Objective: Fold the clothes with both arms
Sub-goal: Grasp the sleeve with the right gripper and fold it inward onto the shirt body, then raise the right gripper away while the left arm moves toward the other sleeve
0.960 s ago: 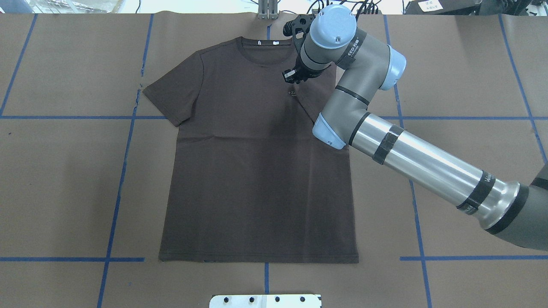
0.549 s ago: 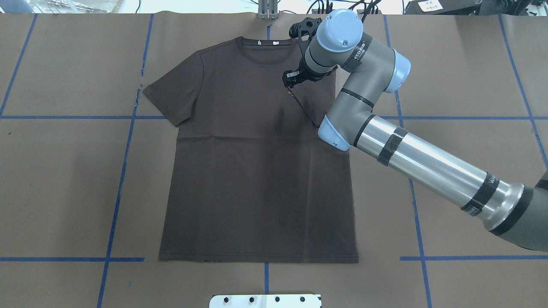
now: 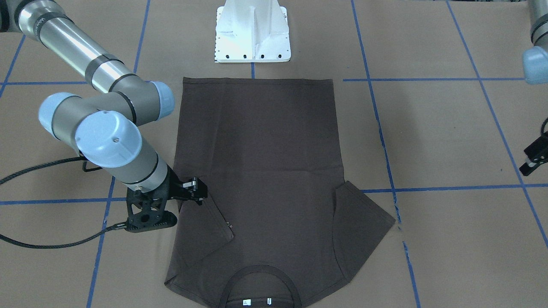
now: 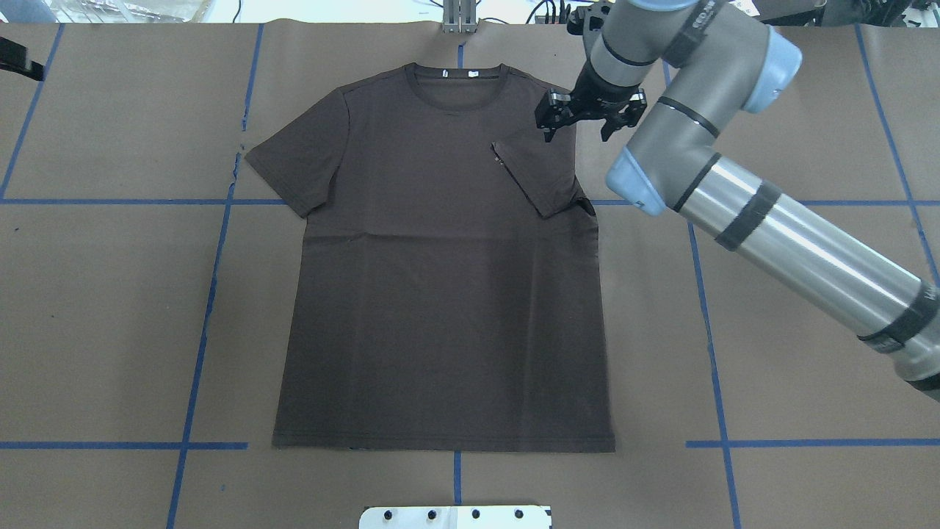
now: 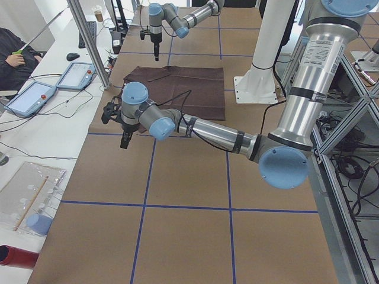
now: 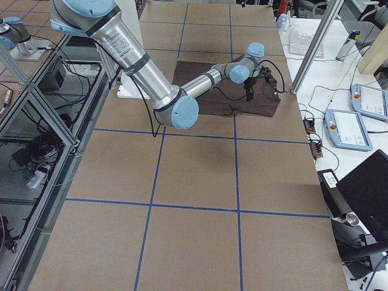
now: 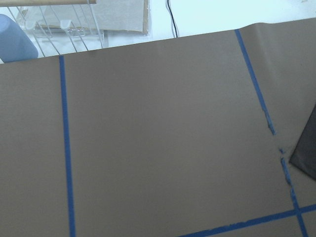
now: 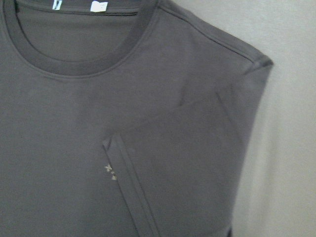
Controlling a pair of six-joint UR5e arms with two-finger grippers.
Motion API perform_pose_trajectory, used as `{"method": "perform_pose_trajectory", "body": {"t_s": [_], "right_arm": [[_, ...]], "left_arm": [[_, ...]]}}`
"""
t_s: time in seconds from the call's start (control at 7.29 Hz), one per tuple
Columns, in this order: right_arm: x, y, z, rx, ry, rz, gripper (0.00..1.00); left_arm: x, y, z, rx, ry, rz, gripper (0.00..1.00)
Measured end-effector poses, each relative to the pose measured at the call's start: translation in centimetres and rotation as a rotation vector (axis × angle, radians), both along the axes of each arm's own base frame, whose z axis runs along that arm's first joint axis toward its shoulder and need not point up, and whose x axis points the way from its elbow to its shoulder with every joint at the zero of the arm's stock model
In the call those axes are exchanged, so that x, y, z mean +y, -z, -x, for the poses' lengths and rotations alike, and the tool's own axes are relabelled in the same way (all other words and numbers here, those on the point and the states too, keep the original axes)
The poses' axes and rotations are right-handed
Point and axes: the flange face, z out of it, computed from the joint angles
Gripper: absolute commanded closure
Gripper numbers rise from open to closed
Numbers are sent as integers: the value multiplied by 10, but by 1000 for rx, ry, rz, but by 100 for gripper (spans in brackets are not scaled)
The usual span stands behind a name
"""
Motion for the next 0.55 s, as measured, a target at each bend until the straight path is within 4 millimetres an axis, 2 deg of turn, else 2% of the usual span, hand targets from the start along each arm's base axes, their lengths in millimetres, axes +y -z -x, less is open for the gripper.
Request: {"method": "perform_pose_trajectory", "body": {"t_s": [0.14, 0.27, 0.41, 0.55], "right_arm": [[15, -3, -27, 22, -10, 38, 0], [25, 2, -47, 42, -15, 67, 0], [35, 3, -64, 46, -6, 79, 0], [44, 0, -74, 36, 16, 82, 0]], "left_arm": [[4, 13, -57, 20, 53, 29, 0], [10, 26, -114, 34, 99, 49, 0], [18, 40, -171, 55, 146, 65, 0], [23, 44, -217, 85, 195, 72, 0]]}}
